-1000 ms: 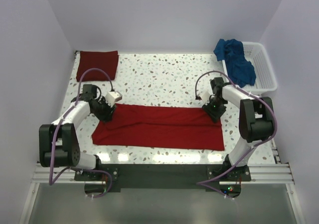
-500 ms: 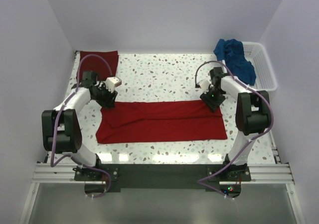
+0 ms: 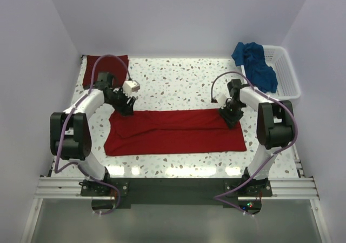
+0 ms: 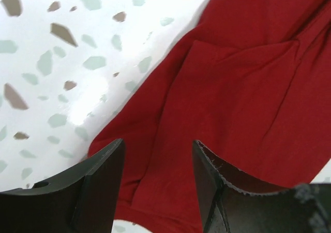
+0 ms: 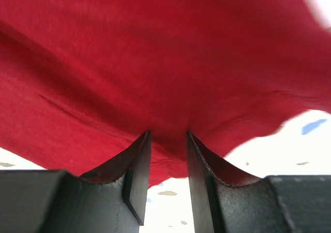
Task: Fold and stack the t-shirts
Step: Fold the tshirt
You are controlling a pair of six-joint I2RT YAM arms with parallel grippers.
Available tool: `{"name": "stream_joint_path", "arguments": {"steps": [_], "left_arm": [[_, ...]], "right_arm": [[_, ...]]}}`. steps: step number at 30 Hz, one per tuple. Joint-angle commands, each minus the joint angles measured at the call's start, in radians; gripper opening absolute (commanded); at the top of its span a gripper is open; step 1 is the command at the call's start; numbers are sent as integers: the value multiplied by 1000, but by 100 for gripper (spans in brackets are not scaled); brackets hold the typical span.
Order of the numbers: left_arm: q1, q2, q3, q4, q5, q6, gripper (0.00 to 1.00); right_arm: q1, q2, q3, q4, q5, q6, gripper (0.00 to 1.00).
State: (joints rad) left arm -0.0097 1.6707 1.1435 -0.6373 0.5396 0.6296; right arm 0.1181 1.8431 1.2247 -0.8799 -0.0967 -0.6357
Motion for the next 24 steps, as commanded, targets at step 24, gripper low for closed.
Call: {"name": "stream_joint_path", "arguments": {"steps": [24], "left_arm": [[-292,176,318,-370,82,786,55]], "right_arm": [[6,-38,-28,-21,-17,-19,34]]}}
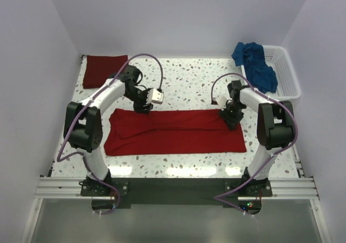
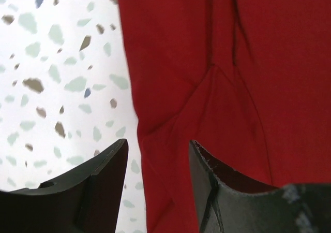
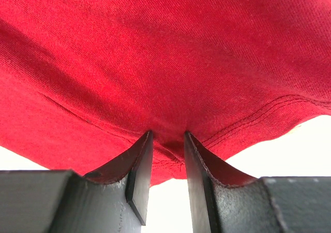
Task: Fold and stack the t-shirts
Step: Fold the tshirt
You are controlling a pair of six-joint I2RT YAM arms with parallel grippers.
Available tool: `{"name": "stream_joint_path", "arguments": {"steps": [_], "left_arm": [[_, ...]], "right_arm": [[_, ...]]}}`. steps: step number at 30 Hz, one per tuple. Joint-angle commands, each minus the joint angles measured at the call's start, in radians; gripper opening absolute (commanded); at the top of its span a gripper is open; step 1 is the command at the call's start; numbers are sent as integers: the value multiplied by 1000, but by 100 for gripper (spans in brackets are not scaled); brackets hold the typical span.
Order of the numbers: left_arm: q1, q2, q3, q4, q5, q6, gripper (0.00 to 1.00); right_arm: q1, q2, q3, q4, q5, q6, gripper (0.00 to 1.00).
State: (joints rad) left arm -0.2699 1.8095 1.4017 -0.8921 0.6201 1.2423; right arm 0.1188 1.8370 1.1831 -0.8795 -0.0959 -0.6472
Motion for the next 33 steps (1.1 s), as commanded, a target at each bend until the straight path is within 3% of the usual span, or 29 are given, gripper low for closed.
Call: {"name": "stream_joint_path", "arguments": {"steps": [1,9,24,33], "left_arm": [[-38,53,65,-120,-5,181,55],[-94,93,62,-143,-63,241,46],[-104,129,28,-71,-143,255,41],[-138,96,-26,-68,-158,284,14]], "right_arm": [[4,-33,13,-21,-19,-8,34],[4,-36,12,-19,-22,-9,34],[5,-35,13,-22,-19,-16,34],[5,-30,12,-16,-11,-17,34]]}}
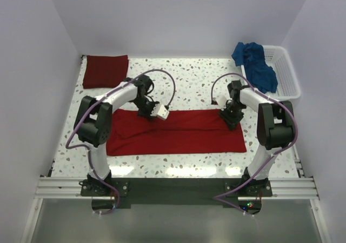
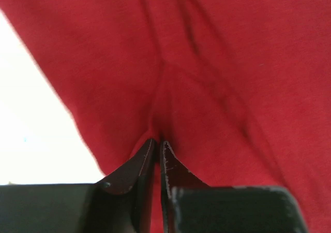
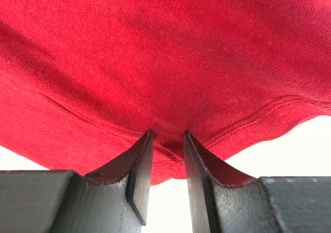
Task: Fold and stack the t-shirts
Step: Fold the tshirt
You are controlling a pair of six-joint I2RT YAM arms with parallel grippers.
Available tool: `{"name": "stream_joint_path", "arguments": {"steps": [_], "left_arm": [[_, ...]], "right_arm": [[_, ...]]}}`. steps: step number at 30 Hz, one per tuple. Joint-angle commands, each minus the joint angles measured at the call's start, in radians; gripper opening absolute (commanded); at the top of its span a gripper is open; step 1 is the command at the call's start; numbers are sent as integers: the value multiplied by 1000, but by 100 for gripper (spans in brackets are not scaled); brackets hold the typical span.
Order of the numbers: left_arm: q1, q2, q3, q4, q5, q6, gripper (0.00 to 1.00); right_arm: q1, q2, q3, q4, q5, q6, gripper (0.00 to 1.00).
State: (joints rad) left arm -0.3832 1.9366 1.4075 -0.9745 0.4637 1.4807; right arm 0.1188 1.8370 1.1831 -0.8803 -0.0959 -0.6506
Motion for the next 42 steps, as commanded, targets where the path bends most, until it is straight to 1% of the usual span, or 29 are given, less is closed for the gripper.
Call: {"name": "stream_joint_path", "arguments": {"steps": [1,5,8,13,16,20,24,26,28,30,31,34,35,37,38,39,40,41,42], "left_arm": [[-29,-40,-38,14,-5,46,13],[-51,-56,-44,5,-8,41,4],[-68,-94,-53,7,12,36,0],[-120,-172,-68,-7,30,35,0],[-148,-194,-61,-44,41,36,0],[-184,-208,-71,-85,56,36,0],[-215,-200,-87,-81,61,29,0],[-218,-185,-85,-73,64,21,6],[-221,-171,-88,-69,75,13,15],[-229,-165,-96,-61,78,-2,19],[-230,-165,-99,-62,78,-8,25],[-230,-191,-111,-59,79,-48,32],[-229,-202,-122,-47,78,-97,33],[-212,-246,-134,-39,99,-147,34],[-198,-261,-145,-30,119,-213,34],[-153,-293,-153,-26,177,-249,34],[-125,-310,-160,-18,205,-291,34],[-58,-327,-188,14,232,-392,34],[-22,-368,-212,37,289,-449,34]], "right_arm": [[5,-28,12,-14,-11,-14,34],[5,-21,16,-14,-10,-12,34],[5,-24,15,-13,-10,-12,33],[5,-28,9,-9,-10,-12,33],[5,-28,6,-9,-11,-14,33],[5,-33,1,-11,-13,-17,33],[4,-35,1,-14,-16,-18,34],[5,-38,1,-19,-18,-18,35],[5,-41,1,-22,-19,-18,36],[5,-45,-2,-26,-19,-20,38],[5,-47,0,-28,-21,-21,38],[4,-59,4,-42,-39,-20,40],[5,-64,6,-48,-48,-17,40],[7,-76,16,-55,-65,-11,40],[8,-81,21,-66,-85,-4,40],[10,-85,30,-69,-91,0,40],[13,-94,35,-71,-99,5,40],[18,-99,41,-72,-103,14,40],[19,-101,55,-75,-116,20,39]]}}
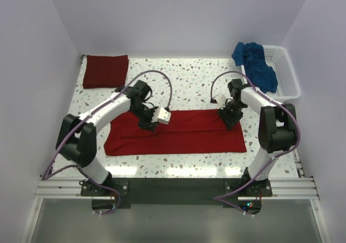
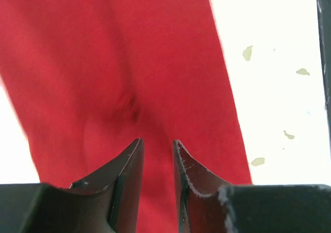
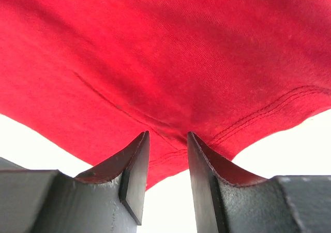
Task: Fold and stack the t-shirts
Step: Fold the tshirt
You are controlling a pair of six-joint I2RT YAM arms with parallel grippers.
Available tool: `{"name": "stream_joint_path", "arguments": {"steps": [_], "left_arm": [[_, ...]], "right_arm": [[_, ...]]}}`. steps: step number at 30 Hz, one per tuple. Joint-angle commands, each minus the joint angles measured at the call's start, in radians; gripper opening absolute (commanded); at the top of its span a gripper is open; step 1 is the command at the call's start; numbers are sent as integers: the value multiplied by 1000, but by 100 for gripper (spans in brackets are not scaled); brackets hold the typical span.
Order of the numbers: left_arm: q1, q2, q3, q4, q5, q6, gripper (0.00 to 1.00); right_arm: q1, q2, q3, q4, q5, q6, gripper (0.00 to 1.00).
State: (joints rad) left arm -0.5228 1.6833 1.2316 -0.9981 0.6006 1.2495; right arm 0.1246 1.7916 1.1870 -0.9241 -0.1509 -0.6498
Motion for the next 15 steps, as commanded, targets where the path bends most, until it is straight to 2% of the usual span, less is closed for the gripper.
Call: {"name": "stream_joint_path", "arguments": {"steps": [1,2,5,6,9,12,15], "left_arm": [[150,-137,-67,99,162,-286,34],[196,-161,-148,199,125,-444,34],[216,-235,-292,361,-11,-675,34],[216,-241,-313,380,-95,-706,34],[233,-232,-366,437,-200,-800,33],[280,-237,-368,475,-223,-837,31],[354,-231,-298,480,-217,-845,33]], "right_arm": [[17,-55,60,-35,-65,24,39],[27,-51,78,-36,-71,35,39],[53,-19,105,-30,-61,48,38],[58,-6,120,-27,-50,52,38],[72,55,147,-19,-6,53,38],[72,80,149,13,39,53,36],[70,72,163,27,53,62,36]]}}
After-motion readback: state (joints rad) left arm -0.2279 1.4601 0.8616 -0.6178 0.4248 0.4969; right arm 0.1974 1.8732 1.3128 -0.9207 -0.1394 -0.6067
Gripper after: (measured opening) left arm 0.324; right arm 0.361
